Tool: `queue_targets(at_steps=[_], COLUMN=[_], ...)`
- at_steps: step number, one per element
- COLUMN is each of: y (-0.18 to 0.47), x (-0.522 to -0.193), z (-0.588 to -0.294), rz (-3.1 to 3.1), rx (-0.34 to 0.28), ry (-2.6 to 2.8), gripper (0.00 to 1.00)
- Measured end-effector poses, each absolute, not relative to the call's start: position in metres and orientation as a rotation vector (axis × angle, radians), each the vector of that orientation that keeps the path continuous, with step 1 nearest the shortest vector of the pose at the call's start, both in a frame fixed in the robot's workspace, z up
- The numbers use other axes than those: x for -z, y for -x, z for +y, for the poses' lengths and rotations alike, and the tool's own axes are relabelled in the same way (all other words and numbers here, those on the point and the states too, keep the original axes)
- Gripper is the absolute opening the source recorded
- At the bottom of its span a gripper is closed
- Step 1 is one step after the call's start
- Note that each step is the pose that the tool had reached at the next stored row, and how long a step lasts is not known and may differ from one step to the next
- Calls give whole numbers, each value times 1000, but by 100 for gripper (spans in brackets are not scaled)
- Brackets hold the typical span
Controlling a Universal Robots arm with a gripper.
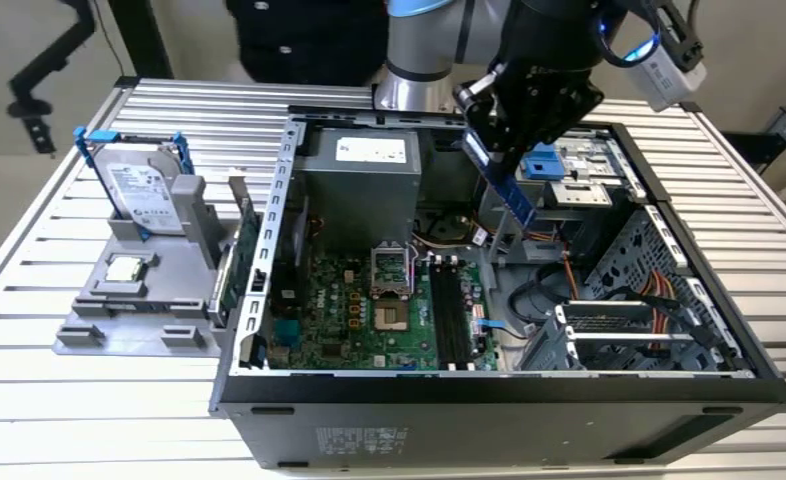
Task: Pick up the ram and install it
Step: 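Insert the ram into the slot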
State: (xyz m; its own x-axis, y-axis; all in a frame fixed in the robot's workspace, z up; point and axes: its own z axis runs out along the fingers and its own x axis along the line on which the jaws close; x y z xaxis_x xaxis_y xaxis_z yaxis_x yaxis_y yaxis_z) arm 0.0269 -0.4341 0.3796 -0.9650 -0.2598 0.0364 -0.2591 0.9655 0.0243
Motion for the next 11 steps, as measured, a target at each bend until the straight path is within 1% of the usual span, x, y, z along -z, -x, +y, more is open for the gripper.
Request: queue_targets(at_steps=[11], y=[-27], x=[-379], z=[-434], rz=[-3099], rx=[35], ry=[-171], gripper=[0])
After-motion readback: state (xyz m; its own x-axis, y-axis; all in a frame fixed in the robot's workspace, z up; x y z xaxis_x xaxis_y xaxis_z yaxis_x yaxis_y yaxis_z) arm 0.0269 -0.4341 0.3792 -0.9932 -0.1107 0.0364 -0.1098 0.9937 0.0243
